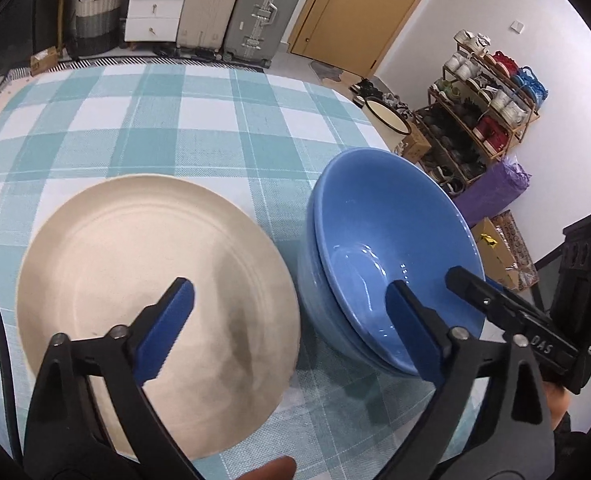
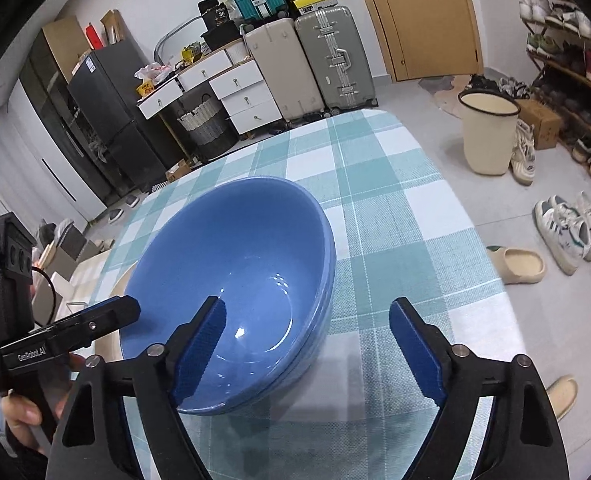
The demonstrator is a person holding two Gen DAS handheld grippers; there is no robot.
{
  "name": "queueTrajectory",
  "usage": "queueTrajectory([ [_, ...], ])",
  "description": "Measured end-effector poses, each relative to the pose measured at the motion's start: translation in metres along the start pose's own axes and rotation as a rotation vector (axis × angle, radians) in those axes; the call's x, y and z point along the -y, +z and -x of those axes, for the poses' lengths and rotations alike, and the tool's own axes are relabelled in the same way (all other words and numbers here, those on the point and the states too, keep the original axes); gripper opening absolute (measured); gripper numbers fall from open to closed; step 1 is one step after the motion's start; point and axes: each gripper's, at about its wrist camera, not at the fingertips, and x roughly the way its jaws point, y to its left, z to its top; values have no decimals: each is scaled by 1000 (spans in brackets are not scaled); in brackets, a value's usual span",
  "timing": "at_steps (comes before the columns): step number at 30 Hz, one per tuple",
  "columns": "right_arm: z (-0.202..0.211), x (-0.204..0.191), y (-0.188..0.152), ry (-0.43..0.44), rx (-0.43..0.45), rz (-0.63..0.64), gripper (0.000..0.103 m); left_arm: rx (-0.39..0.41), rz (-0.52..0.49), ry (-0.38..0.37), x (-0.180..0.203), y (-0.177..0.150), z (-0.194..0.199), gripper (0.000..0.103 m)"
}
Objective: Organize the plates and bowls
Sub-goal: 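Close both grippers on the rim of the three stacked blue bowls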
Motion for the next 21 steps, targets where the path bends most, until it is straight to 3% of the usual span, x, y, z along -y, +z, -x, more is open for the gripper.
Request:
queueTrajectory([
  [4,-7,3,-2,26,-15,-17,71,-27,21,-52,-2,1,-12,69],
  [6,-9,4,-2,28,-18,-18,69,-36,22,-67,-1,1,-17,56],
  [9,-11,5,-1,41,-15,-23,64,-39,20,-82,3,1,-20,45],
  [15,-9,2,-1,50,-6,-18,49,-37,26,-95,8,2,-22,35],
  [17,-10,0,0,44,-5,-13,39,-36,23,-108,9,2,-21,30],
  [21,-8,-1,-1,19,1,1,35,-28,9,-99,12,1,-22,30],
])
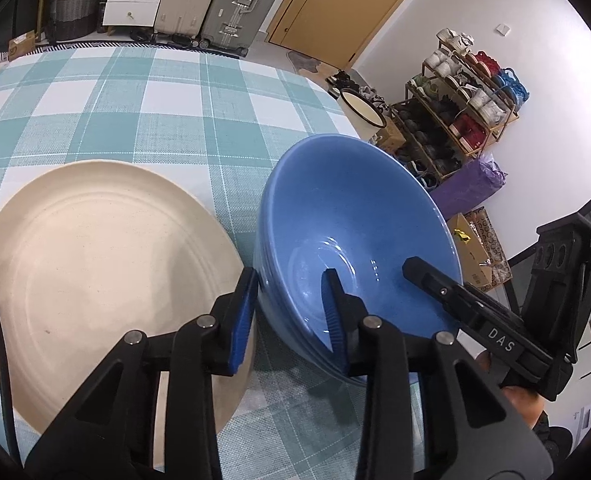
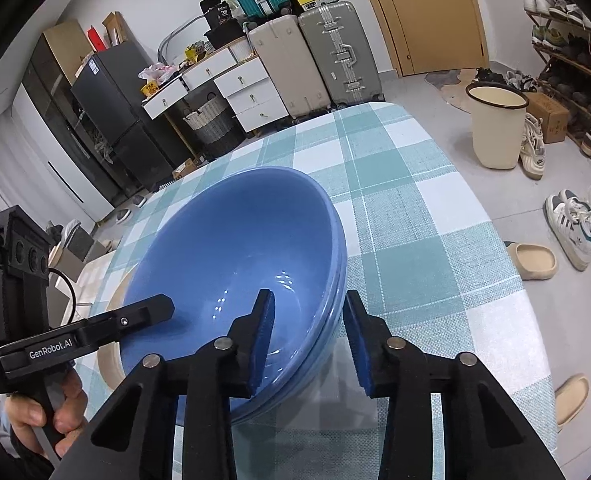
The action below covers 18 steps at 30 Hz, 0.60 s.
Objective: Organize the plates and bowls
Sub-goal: 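Close both grippers on the rim of the three stacked blue bowls, then lift the stacked blue bowls with both grippers and carry them over the cream plates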
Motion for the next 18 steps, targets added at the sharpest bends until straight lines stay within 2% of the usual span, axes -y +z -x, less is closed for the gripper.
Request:
queueTrajectory([
  [9,0,-1,2,-18,4,16,34,23,-26,42,8,-1,3,29],
  [18,13,-2,2,-31,19,19,34,45,-51,36,16,-2,17,29],
])
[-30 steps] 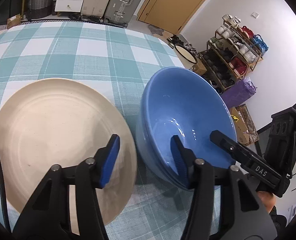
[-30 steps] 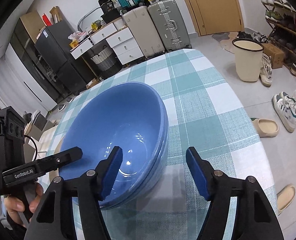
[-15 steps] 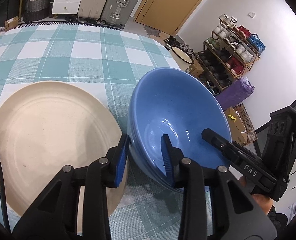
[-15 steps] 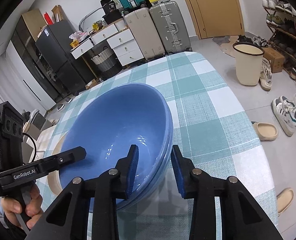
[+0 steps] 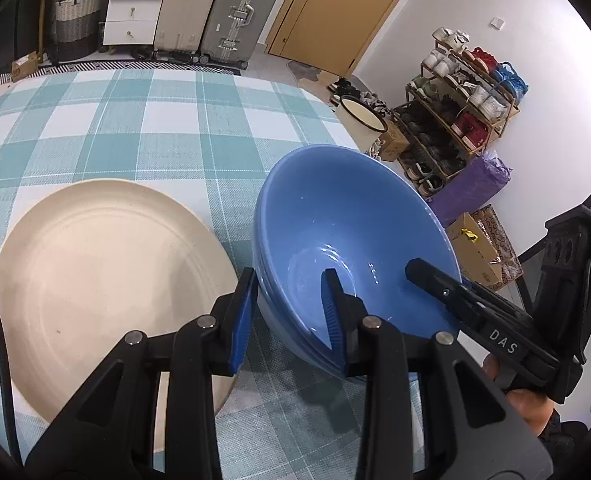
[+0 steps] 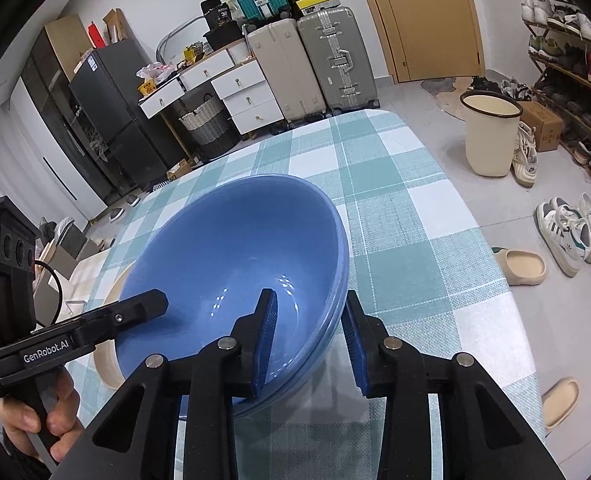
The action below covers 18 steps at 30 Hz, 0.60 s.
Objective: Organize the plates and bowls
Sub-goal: 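Lift the stacked blue bowls with both grippers and carry them over the cream plates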
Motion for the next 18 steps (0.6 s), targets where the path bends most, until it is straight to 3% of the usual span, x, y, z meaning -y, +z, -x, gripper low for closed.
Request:
queueTrajectory([
  [18,41,-36,7,20,79,63,34,115,-35,19,9,-1,77,29],
])
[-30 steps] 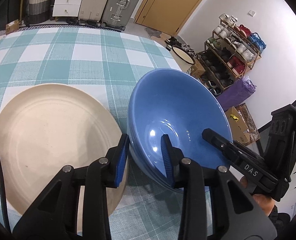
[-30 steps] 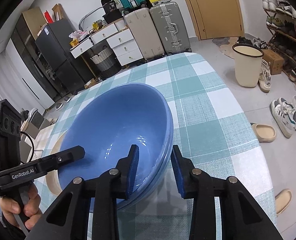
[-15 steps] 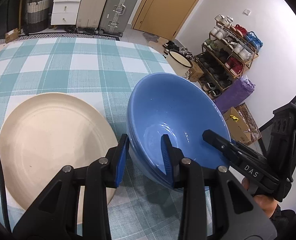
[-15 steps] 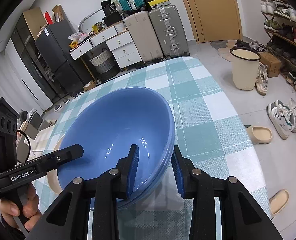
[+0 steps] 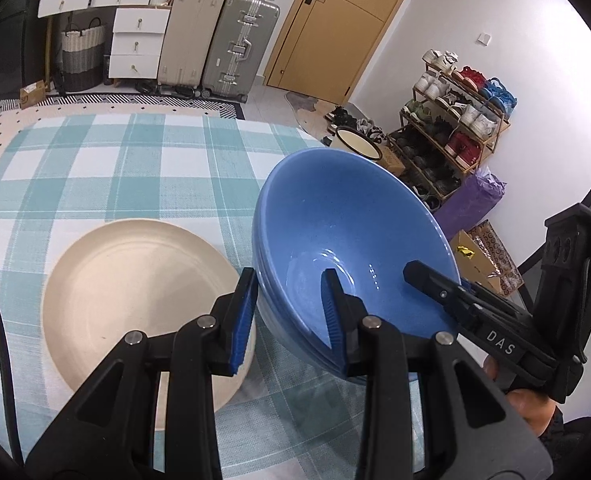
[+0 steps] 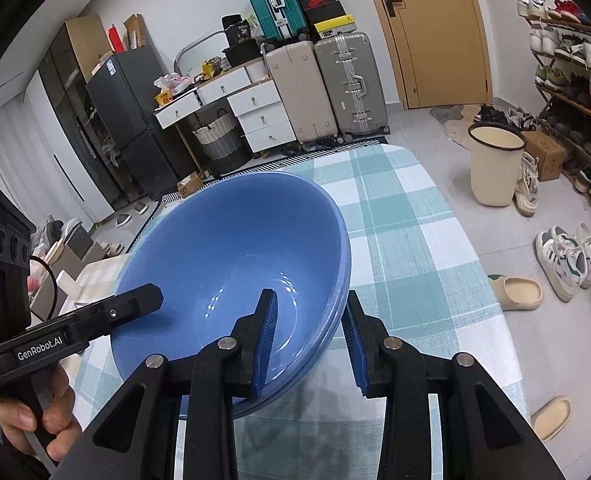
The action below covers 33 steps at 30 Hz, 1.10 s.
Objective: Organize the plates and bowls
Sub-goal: 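Lift the stacked blue bowls with both grippers and carry them over the cream plates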
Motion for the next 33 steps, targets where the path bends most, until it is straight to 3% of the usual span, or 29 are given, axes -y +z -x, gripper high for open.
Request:
queueTrajectory([
  [18,0,-71,21,68,26,95,34,94,32,84,-35,7,85,30],
  [33,-37,-112,33,113,1,148,34,118,82,147,-77,13,107,30],
])
